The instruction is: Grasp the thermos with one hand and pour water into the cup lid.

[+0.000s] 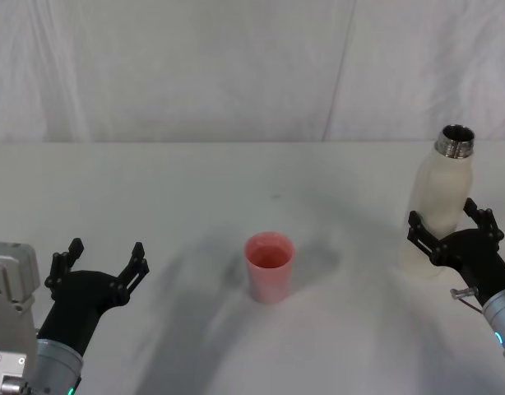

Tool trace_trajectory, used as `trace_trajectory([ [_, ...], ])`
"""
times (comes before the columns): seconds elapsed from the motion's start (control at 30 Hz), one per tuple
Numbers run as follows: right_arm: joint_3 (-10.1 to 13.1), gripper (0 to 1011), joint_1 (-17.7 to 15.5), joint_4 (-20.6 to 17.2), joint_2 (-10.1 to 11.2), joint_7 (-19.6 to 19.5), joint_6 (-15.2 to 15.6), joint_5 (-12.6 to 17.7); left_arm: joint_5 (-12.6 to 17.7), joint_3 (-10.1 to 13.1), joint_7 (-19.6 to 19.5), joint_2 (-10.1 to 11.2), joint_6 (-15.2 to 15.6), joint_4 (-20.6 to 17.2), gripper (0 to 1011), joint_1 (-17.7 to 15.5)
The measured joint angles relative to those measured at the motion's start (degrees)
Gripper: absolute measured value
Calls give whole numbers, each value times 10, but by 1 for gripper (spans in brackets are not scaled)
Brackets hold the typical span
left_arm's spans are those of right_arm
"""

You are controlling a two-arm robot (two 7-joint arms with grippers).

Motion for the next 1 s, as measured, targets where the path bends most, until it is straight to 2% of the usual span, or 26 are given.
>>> trace_trajectory([
  [1.0, 8, 1003, -55, -56, 2, -11, 2, -7, 0, 0, 0, 0, 0, 0, 1001, 0],
])
